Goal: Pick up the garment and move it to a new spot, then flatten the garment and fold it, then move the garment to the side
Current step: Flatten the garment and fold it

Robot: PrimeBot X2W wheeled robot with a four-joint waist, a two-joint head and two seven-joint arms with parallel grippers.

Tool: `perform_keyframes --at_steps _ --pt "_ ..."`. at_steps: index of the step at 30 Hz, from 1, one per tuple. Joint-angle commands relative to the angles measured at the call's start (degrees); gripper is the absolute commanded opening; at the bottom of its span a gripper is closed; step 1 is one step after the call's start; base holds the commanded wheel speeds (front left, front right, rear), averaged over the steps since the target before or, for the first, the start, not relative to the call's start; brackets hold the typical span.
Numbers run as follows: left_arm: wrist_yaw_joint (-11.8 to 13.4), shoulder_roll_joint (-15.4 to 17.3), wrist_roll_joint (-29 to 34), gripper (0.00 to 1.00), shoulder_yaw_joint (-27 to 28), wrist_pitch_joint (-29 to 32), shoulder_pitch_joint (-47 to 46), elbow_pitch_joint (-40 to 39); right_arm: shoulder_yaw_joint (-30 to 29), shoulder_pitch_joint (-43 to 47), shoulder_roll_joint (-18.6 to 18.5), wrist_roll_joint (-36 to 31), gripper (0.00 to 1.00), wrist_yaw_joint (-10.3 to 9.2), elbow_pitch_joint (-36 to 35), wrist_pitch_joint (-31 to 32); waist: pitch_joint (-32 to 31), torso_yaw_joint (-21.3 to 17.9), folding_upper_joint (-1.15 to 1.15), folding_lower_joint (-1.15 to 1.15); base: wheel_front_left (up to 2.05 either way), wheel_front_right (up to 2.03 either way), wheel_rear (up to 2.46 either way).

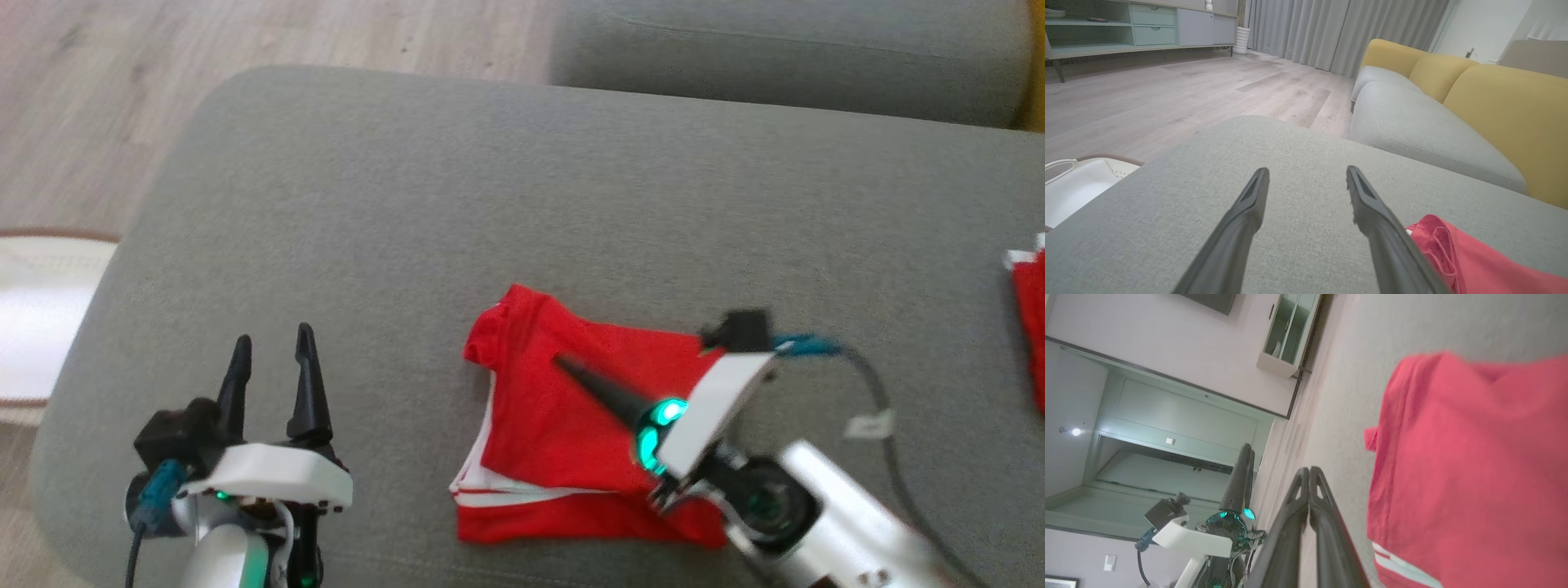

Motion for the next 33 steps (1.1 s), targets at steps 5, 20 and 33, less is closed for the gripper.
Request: perform_keyframes --at_steps 5,20,33 --pt "0.2 0.2 1.1 1.00 3.2 -0.7 -2.5 -3.0 -4.2 -2.8 -5.8 -2.7 1.00 -0.04 -8.1 -4.2 -1.5 -4.7 0.00 0.00 0.00 0.00 0.00" --pt "-0.1 0.9 2.9 1.00 6.3 -0.7 -1.0 -6.7 -15.5 0.5 -18.8 -27.3 1.00 -0.04 -12.6 -23.3 -2.4 -14.1 0.00 0.00 0.00 0.00 0.00" --pt "-0.5 1.0 6.2 1.00 6.5 -0.7 2.3 -7.3 -28.7 11.3 -11.4 -52.7 1.00 -0.04 -2.7 -32.2 -2.9 -14.8 0.00 0.00 0.00 0.00 0.00"
